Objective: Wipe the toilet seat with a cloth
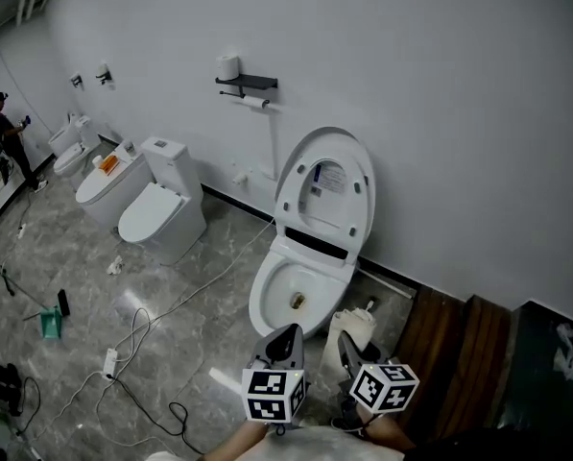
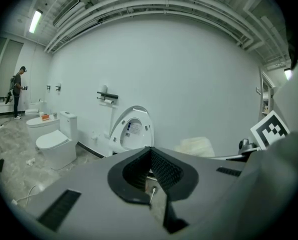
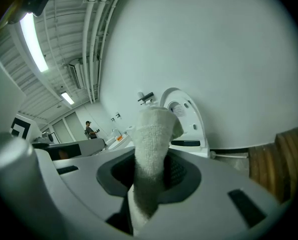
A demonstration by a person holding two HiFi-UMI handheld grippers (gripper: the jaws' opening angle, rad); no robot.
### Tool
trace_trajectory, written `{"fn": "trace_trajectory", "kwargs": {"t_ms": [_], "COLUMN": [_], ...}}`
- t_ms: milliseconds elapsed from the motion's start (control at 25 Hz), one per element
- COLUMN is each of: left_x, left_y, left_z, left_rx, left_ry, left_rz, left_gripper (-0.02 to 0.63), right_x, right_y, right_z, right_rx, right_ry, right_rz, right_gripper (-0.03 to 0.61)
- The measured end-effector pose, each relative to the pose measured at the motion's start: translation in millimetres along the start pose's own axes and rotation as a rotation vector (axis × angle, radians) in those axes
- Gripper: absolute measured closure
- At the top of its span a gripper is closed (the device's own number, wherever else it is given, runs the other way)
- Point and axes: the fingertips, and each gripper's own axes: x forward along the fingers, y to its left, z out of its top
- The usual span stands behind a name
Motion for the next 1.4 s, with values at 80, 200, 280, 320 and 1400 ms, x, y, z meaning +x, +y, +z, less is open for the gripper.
{"fn": "trace_trajectory", "kwargs": {"t_ms": [80, 200, 280, 320, 1400], "left_x": [20, 52, 73, 83, 259], "left_y": [4, 18, 32, 39, 113], "left_z": [4, 13, 26, 34, 92], "left_rx": [0.003, 0.008, 0.014, 0.017, -0.013], "left_ry": [0.004, 0.011, 0.010, 0.007, 0.082], "left_rz": [-0.021, -0.054, -0.074, -0.084, -0.228], "left_gripper": [0.614, 0.613, 0.613, 0.614, 0.614], "right_x": [16, 45, 67, 79, 241], "right_y": [-6, -10, -8, -7, -45], "right_z": [8, 25, 41, 50, 145], "right_rx": [0.003, 0.013, 0.018, 0.017, 0.085], "right_ry": [-0.005, -0.024, -0.040, -0.049, -0.082], "right_rz": [-0.012, -0.033, -0.045, -0.053, -0.192], "right_gripper": [0.489, 0.489, 0.489, 0.489, 0.489]}}
